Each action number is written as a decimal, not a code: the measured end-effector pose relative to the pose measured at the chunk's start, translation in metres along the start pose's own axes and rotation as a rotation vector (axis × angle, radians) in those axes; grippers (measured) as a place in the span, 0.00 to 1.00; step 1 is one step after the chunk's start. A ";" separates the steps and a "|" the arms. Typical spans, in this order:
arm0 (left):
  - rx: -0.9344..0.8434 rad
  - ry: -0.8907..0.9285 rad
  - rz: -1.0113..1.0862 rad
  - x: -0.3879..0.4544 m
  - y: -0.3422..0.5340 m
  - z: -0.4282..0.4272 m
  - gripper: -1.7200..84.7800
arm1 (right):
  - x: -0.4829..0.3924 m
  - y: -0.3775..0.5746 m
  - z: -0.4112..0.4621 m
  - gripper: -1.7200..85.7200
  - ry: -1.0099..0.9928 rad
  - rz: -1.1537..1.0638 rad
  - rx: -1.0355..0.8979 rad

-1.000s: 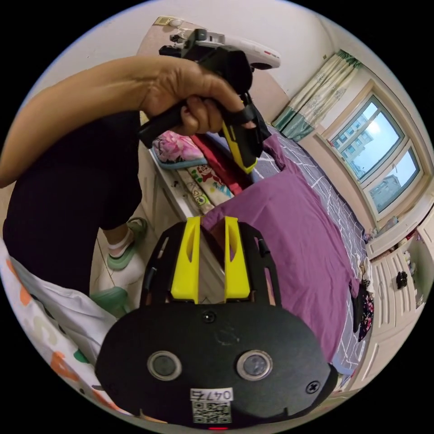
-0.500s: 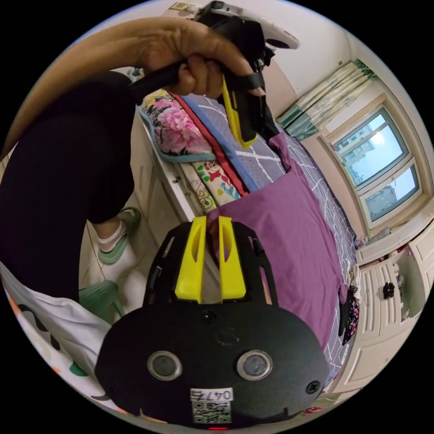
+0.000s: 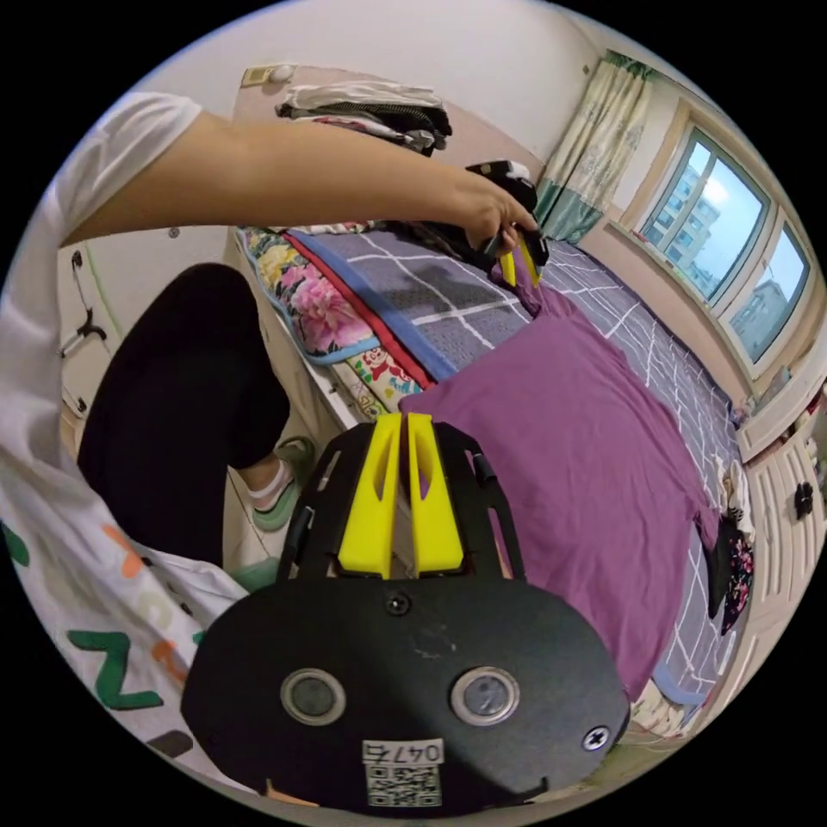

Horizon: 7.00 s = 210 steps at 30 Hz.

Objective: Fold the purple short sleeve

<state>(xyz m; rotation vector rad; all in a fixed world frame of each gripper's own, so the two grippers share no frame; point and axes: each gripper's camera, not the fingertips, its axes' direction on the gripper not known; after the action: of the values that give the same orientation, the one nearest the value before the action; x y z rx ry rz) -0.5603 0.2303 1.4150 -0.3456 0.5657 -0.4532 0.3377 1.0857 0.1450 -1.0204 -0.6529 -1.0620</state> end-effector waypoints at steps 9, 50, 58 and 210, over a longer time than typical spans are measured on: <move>0.230 -0.238 -0.211 -0.036 -0.050 -0.022 0.16 | 0.044 -0.019 -0.057 0.02 -0.083 0.067 0.083; 0.166 0.026 -0.059 0.154 -0.152 0.050 0.01 | 0.169 -0.054 -0.259 0.02 -0.105 0.331 0.222; 0.093 0.119 0.150 0.296 -0.157 0.146 0.01 | 0.221 -0.026 -0.280 0.02 -0.054 0.465 0.172; -0.030 -0.262 0.775 0.602 -0.111 0.326 0.14 | 0.492 -0.088 -0.298 0.06 0.146 0.619 -0.051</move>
<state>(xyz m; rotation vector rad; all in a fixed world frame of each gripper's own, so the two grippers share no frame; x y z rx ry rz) 0.0465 -0.1024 1.4604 -0.1866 0.4096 0.3439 0.4329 0.6103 0.4665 -1.0805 -0.1645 -0.5992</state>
